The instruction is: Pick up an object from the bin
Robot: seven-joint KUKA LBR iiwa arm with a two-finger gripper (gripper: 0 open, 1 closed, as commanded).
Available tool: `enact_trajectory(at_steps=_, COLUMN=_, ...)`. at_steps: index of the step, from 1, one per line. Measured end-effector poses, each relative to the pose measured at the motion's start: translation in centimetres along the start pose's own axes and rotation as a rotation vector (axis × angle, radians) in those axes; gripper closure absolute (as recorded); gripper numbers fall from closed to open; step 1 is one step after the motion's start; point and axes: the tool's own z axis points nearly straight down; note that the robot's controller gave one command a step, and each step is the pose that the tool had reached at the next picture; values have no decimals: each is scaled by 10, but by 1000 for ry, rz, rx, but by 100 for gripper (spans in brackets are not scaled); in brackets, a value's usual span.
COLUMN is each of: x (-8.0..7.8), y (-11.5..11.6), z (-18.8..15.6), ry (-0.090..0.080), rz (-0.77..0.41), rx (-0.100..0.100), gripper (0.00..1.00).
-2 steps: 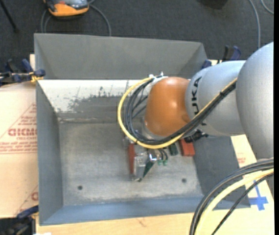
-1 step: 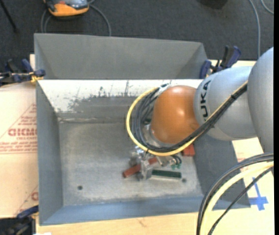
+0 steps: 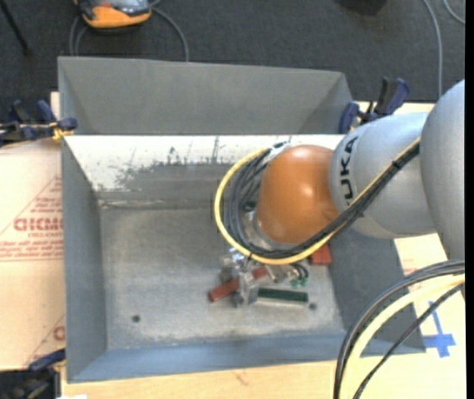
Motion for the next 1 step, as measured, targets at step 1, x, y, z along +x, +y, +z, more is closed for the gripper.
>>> enact_trajectory(at_steps=1, x=-1, y=14, z=-200, ry=1, rz=-221, rx=0, gripper=100)
